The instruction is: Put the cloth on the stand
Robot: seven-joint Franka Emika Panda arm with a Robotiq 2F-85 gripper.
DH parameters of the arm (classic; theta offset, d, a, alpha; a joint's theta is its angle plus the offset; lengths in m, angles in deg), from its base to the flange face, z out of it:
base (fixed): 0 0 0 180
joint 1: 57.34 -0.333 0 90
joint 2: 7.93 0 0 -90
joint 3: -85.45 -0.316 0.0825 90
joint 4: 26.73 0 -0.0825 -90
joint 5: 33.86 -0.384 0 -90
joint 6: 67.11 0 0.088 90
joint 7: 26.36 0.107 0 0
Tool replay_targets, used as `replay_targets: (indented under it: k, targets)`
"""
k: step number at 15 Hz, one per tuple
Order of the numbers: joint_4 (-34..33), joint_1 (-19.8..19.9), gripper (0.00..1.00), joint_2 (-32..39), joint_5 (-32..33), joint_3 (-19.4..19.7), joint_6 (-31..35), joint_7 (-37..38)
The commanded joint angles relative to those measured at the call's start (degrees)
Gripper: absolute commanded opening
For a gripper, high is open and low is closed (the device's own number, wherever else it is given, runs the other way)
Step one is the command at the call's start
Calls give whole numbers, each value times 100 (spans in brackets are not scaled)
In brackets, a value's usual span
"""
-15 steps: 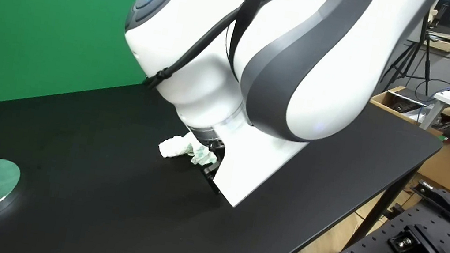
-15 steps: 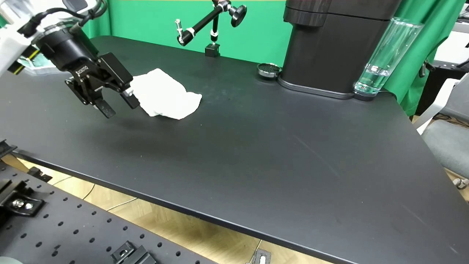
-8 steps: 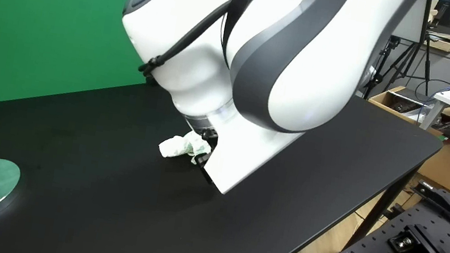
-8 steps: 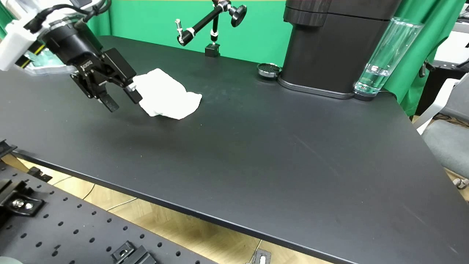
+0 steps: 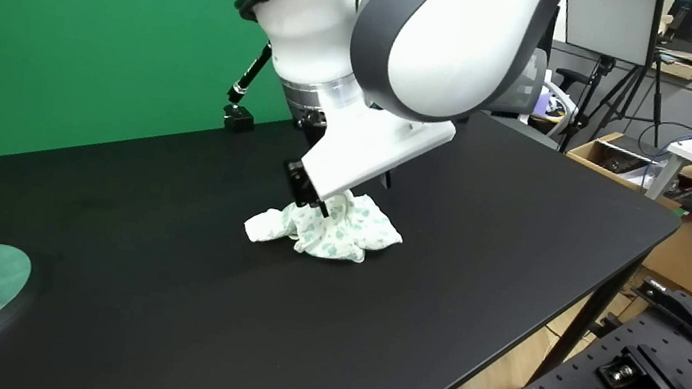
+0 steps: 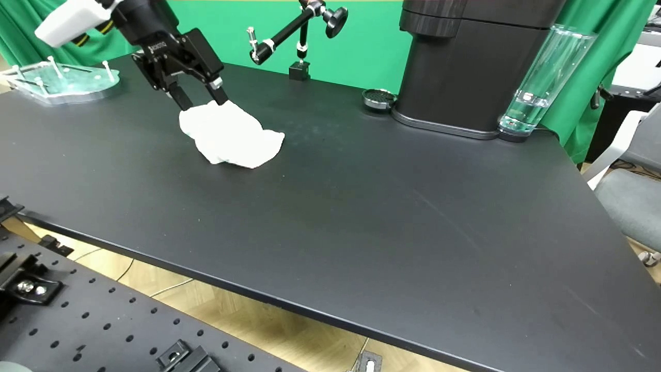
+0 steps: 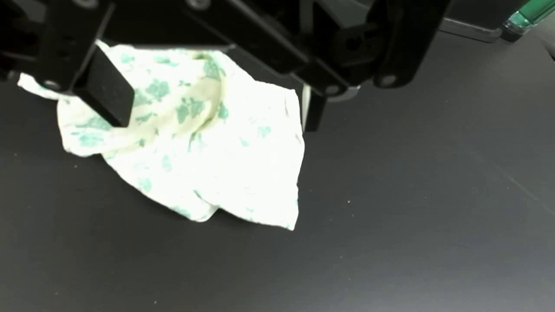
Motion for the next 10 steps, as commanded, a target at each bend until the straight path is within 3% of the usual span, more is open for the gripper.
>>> replay_targets:
  k: [1, 5, 6, 7, 10]
  targets:
    - [-237, 75, 100, 208, -215, 316, 395, -504]
    - [-363, 287, 100, 594, -845, 290, 959, -1537]
    - [-374, 333, 75, 669, -1032, 243, 1033, -1785]
    - [-383, 352, 74, 726, -1156, 211, 1064, -1954]
    - [-403, 398, 51, 807, -1431, 125, 1087, -2329]
